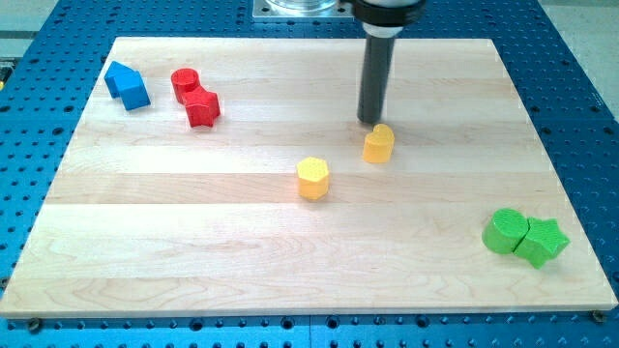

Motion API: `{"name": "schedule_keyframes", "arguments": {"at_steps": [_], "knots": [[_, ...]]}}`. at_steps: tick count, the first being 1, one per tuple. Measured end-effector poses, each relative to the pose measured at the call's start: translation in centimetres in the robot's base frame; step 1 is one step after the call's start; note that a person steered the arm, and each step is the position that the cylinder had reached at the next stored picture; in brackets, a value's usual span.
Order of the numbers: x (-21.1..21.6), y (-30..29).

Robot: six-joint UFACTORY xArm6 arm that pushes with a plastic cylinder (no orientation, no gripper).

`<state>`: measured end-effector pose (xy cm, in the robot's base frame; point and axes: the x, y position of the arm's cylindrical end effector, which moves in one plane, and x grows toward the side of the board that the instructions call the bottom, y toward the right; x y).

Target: Place the arm diagonally to the heart

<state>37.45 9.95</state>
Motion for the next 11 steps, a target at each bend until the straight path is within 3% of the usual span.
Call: {"name": "schedule_keyframes", "arguments": {"at_steps": [1,2,6,7,8,11], "knots": [[8.6,4.3],[8.7,4.3],[7.3,5.7],[1.6,5.5],[-1.5,5.4],[-1.6,5.4]]}}
